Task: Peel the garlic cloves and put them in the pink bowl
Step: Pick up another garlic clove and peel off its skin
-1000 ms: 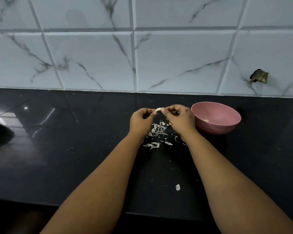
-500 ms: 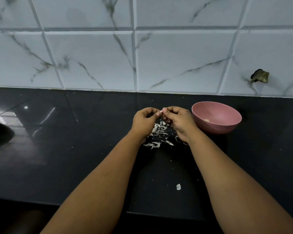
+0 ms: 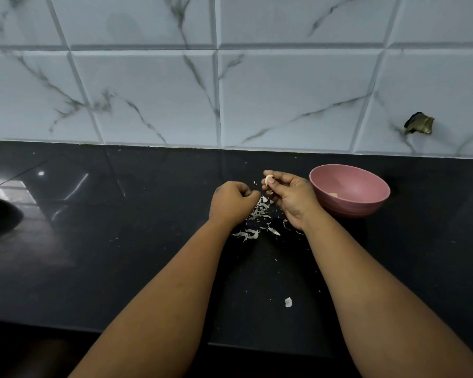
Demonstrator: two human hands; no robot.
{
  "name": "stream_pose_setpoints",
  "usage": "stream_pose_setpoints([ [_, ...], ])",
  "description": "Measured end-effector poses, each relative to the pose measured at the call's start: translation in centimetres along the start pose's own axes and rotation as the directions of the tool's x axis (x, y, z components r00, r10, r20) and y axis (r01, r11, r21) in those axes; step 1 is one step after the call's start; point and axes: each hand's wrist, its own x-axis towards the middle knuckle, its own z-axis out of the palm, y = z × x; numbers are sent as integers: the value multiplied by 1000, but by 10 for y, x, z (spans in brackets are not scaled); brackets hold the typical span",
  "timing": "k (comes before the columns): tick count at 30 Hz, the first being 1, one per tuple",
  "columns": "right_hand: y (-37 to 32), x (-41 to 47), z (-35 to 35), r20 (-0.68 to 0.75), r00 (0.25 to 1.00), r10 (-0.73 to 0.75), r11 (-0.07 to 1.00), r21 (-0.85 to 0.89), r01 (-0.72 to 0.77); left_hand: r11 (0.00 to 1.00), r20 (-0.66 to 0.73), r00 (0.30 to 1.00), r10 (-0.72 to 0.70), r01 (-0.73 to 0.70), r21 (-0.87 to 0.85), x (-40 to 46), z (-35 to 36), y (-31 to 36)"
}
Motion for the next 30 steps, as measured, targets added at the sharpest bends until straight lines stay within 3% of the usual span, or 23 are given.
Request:
stream_pose_setpoints([
  [3,0,0,0,-39,999,-20,998,-53,18,995,-19,999,26,-24,95,4,0,-4],
  [7,0,0,0,-58,998,-33,995,-93,28,989,54,998,30,-37,144,7,-1,-7],
  [13,1,-2,2,-47,996,-75,974,-215,64,939,-61,998,6,-27,-342,-1,2,4],
  [18,0,-2,2,-27,991,-130,922,-371,110,879,-4,1000,-9,6,-477,0,3,0],
  [30,6,4,-1,-8,966,-260,763,-614,200,797,85,995,-57,97,-596,1,2,2],
])
